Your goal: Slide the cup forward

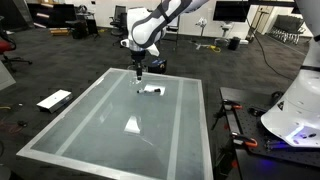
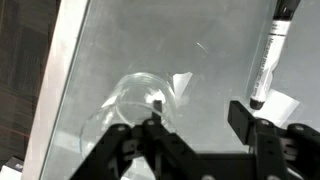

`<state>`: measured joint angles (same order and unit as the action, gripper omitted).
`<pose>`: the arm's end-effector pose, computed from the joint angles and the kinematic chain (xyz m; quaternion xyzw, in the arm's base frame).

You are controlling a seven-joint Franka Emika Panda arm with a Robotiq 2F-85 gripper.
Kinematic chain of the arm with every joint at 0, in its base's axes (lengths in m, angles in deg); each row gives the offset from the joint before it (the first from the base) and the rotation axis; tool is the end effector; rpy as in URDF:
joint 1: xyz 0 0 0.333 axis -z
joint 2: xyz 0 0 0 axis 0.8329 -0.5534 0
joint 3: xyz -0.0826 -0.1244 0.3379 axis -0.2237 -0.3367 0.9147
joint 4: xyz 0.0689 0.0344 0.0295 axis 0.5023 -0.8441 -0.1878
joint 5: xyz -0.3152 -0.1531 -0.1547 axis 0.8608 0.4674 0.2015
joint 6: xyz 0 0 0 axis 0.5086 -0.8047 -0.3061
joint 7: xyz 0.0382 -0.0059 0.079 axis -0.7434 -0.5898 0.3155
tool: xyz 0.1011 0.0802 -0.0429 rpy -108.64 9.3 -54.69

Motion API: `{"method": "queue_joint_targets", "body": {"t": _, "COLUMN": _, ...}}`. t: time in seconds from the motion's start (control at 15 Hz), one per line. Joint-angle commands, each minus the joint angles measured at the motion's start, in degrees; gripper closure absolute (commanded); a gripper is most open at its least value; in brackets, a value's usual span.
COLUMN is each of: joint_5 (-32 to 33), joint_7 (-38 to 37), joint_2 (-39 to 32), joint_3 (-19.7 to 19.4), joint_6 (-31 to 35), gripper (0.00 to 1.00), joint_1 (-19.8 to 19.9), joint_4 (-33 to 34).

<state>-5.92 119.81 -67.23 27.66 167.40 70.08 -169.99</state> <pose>0.7174 -0.1757 0.2193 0.9740 0.2248 0.0193 0.0184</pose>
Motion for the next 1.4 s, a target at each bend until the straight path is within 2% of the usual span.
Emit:
{"method": "queue_joint_targets", "body": {"t": 0.0, "joint_5": 1.0, "joint_7": -0.7, "joint_2": 0.0, "joint_3": 0.4, "joint_6": 0.7, "gripper": 0.62, "joint_1": 0.0, "joint_4": 0.1}}
{"method": "queue_joint_targets", "body": {"t": 0.33, "joint_5": 1.2, "joint_7": -0.7, "joint_2": 0.1, "joint_3": 0.3, "joint_6": 0.7, "gripper": 0.99, "joint_1": 0.0, "joint_4": 0.1}}
{"method": "queue_joint_targets", "body": {"t": 0.73, "joint_5": 1.5, "joint_7": -3.2, "joint_2": 1.5, "joint_3": -0.7, "joint_6": 1.6, "gripper": 0.99, "joint_1": -0.6, "joint_4": -1.8}}
{"method": "queue_joint_targets", "body": {"t": 1.33, "joint_5": 1.8, "joint_7": -14.1, "joint_2": 4.1, "joint_3": -1.2, "joint_6": 4.3, "gripper": 0.99, "joint_1": -1.4, "joint_4": -7.3}}
